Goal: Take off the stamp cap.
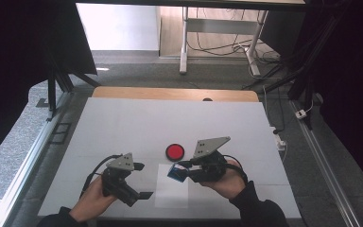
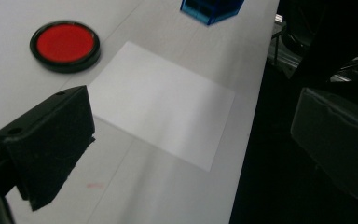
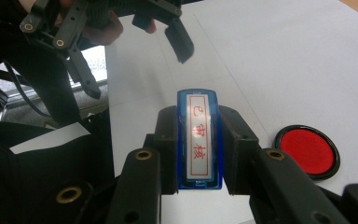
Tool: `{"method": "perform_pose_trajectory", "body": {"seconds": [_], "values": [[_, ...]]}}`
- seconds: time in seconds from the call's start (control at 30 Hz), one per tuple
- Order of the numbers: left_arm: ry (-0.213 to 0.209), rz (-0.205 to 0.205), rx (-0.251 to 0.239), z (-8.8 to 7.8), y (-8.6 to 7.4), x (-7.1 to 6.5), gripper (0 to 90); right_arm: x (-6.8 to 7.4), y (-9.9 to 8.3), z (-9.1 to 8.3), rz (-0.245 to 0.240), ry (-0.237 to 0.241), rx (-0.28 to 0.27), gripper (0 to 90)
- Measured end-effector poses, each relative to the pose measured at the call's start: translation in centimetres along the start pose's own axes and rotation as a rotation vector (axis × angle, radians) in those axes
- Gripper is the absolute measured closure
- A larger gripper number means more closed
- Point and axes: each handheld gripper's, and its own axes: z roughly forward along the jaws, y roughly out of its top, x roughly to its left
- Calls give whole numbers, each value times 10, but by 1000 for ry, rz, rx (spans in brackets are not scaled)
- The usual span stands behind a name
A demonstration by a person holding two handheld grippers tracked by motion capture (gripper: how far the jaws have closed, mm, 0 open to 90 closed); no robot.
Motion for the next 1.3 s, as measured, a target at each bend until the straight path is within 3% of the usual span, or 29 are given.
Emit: {"method": "perform_pose_trajectory", "body": {"seconds": [0.4,0.57,0.77,1.0,1.1,1.2,1.23,1.3], "values": [[-75,75,4,22,23,3,0,2,2,-4,6,19,-22,712],[-106,80,-12,30,31,7,0,3,3,-5,3,29,-32,712],[-148,113,1,41,43,11,0,6,5,-4,-10,42,-38,712],[-166,159,16,53,43,6,0,8,5,-5,-16,61,-47,712],[-183,163,1,53,41,4,28,9,5,-4,-26,69,-45,712],[-194,184,-15,51,37,4,103,10,5,-3,-34,78,-37,712],[-203,185,-22,50,36,5,182,10,4,-2,-34,83,-36,712],[-213,185,-34,49,34,6,205,10,4,-2,-33,86,-36,712]]}}
